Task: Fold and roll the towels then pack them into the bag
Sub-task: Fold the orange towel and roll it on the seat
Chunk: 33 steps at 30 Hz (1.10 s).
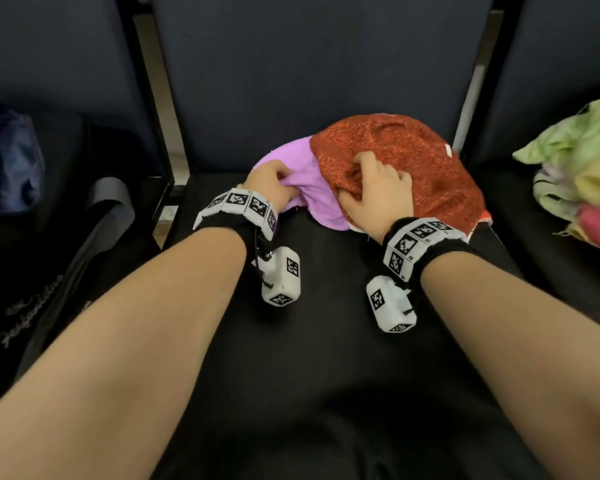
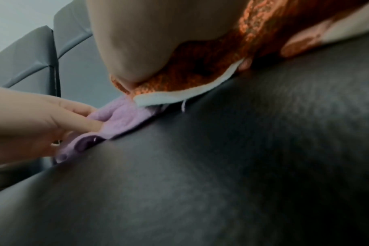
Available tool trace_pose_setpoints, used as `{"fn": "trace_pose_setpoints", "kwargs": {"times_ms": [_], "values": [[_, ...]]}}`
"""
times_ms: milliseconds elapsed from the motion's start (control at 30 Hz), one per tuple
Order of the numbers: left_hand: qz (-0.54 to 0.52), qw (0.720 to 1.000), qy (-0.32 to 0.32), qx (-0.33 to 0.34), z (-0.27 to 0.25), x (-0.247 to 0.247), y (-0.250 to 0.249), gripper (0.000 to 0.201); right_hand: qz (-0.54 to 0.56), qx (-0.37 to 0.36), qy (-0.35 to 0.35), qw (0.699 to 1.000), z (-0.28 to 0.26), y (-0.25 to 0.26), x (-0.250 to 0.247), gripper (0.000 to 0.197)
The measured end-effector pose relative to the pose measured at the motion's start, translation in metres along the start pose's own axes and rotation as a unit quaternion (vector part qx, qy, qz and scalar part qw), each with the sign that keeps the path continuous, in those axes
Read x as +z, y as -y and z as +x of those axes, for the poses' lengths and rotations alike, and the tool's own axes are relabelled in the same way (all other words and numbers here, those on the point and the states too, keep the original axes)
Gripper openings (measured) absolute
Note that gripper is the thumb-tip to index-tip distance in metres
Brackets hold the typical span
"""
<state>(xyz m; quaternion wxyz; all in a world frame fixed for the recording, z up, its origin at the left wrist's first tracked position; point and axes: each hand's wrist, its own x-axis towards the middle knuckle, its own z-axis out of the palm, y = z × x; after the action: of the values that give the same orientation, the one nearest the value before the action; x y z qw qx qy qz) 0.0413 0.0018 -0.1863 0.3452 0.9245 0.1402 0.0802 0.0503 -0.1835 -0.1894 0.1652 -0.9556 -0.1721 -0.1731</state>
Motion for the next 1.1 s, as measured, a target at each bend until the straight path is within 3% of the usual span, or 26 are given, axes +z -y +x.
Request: {"fn": "trace_pose_setpoints", "kwargs": {"times_ms": [167, 300, 400, 633, 800, 900, 967, 1033, 1100], "values": [[-0.059, 0.998, -0.031, -0.006, -0.009, -0.016, -0.007, 0.021, 0.046, 0.003, 0.016, 0.999, 0.0, 0.007, -0.02, 0.027], [-0.028, 0.999, -0.022, -0.015, -0.034, -0.036, -0.025, 0.024, 0.002, 0.042, -0.011, 0.999, -0.007, 0.015, -0.06, 0.032], [0.035, 0.997, -0.053, -0.043, -0.061, -0.059, -0.042, 0.026, 0.013, 0.078, -0.015, 0.997, -0.018, 0.026, -0.1, 0.037], [-0.063, 0.992, -0.107, -0.014, -0.119, -0.142, -0.075, 0.024, 0.11, 0.119, -0.077, 0.984, -0.054, 0.048, -0.194, 0.029], [0.008, 1.0, -0.026, 0.009, -0.155, -0.163, -0.084, 0.028, 0.237, 0.152, -0.064, 0.958, -0.072, 0.06, -0.21, 0.02], [0.01, 0.992, 0.119, 0.047, -0.169, -0.155, -0.084, 0.065, 0.314, 0.136, -0.039, 0.939, -0.07, 0.07, -0.206, 0.016], [0.004, 0.976, 0.203, 0.073, -0.177, -0.144, -0.087, 0.075, 0.365, 0.114, -0.023, 0.924, -0.068, 0.075, -0.206, 0.02], [-0.005, 0.968, 0.23, 0.1, -0.176, -0.129, -0.088, 0.072, 0.429, 0.098, -0.01, 0.898, -0.067, 0.08, -0.208, 0.02], [-0.048, 0.972, 0.202, 0.111, -0.171, -0.116, -0.085, 0.058, 0.5, 0.109, -0.012, 0.859, -0.063, 0.081, -0.205, 0.025]]}}
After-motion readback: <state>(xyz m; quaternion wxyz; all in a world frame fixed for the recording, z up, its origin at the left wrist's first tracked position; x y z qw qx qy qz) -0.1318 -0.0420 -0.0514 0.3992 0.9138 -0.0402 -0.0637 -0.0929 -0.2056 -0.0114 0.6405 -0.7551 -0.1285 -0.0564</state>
